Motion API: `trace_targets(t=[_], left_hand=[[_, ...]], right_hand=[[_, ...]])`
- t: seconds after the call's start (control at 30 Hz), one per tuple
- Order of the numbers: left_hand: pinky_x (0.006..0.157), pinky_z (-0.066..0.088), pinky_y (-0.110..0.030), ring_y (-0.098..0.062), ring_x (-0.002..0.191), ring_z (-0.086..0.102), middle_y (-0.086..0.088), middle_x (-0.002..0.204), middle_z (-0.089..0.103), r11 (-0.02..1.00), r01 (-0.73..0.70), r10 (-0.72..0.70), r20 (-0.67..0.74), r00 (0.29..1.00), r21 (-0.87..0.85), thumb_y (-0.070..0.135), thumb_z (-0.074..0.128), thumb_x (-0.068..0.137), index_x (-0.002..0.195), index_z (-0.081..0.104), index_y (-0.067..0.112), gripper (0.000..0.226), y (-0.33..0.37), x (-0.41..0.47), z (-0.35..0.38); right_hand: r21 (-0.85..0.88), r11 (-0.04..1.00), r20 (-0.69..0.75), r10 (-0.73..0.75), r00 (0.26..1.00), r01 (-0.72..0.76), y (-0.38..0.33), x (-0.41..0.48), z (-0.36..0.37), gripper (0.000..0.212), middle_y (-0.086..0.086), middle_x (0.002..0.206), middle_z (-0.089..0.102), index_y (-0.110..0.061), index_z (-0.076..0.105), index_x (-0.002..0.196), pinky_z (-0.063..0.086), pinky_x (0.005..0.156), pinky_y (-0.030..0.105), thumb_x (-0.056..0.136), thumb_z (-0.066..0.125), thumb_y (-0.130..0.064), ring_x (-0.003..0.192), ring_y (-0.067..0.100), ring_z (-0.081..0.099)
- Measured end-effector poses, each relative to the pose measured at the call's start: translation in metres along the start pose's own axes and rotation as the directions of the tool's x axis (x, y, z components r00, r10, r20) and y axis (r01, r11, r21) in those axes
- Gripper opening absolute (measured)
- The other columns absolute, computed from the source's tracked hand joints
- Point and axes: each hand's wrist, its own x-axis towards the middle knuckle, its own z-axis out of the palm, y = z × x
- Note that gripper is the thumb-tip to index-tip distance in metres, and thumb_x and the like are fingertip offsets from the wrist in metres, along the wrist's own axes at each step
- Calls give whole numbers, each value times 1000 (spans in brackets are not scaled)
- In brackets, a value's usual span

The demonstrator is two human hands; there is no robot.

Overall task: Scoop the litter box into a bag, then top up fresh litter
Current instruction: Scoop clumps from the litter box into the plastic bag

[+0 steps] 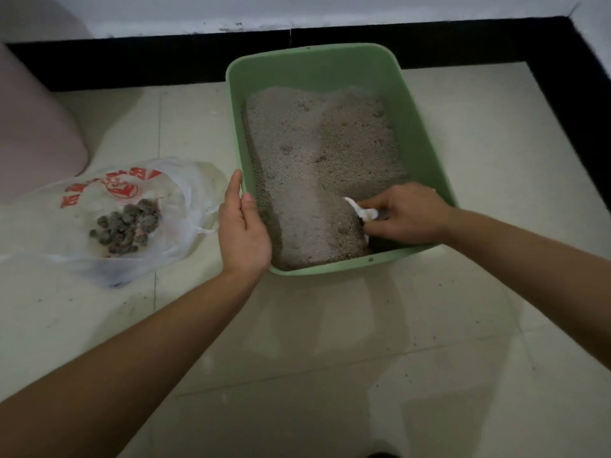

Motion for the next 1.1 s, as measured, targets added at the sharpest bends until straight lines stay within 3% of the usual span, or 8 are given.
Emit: trace_targets(t=[0.2,0.33,0.4,0.6,0.77,0.87,0.97,1.1], left_hand=[[100,16,4,9,129,27,18,139,34,998,-55,55,-13,998,-11,21,30,106,147,35,17,42,1,-1,-1],[104,17,1,5,134,28,12,147,35,998,-58,58,6,998,-38,21,30,106,148,34,17,42,-4,1,-4],[104,17,1,5,133,28,14,145,35,997,-65,65,8,998,-44,21,30,106,147,35,17,42,-5,1,-3],[102,16,2,10,129,28,17,142,34,996,-61,61,7,998,-67,21,31,106,147,35,18,42,-7,2,-1],[102,18,1,8,129,29,17,141,35,996,-49,50,18,999,-71,24,31,106,147,35,22,42,-9,3,-2],[101,17,2,12,127,28,18,139,35,996,-46,48,20,999,-76,24,31,106,148,35,22,42,-9,4,-2],[98,17,2,14,124,28,19,136,35,997,-37,39,21,999,-65,25,31,105,148,34,23,42,-9,4,-2],[97,17,1,13,122,28,20,134,35,998,-29,30,22,999,-64,26,31,105,148,35,24,43,-8,4,-2]], right_hand=[[238,969,45,59,997,-68,4,7,18,36,-6,90,76,-49,68,116,53,66,34,81,62,-49,72,14,65],[424,902,87,49,995,-81,4,6,19,24,-16,95,75,-65,68,86,57,74,44,67,54,-61,84,20,71],[491,867,72,60,996,-87,4,5,19,21,-17,82,74,-53,73,79,54,70,42,68,55,-59,74,20,69],[522,847,-26,132,991,-99,7,-1,12,23,12,83,74,-39,74,107,46,61,33,86,66,-33,63,10,53],[566,823,-229,213,950,-48,2,-4,-7,28,-19,76,72,-51,69,105,46,62,23,89,67,-28,62,-7,53],[580,812,-259,264,929,-69,-2,-6,-11,23,-4,82,75,-60,67,103,49,66,26,86,63,-44,67,2,61],[488,864,-256,276,926,-123,-5,-12,-12,40,-13,95,76,-55,64,116,58,82,40,78,57,-60,90,10,71],[563,821,-329,331,884,-98,-1,-19,-14,28,-4,91,77,-43,72,113,56,85,42,86,67,-39,92,18,71]])
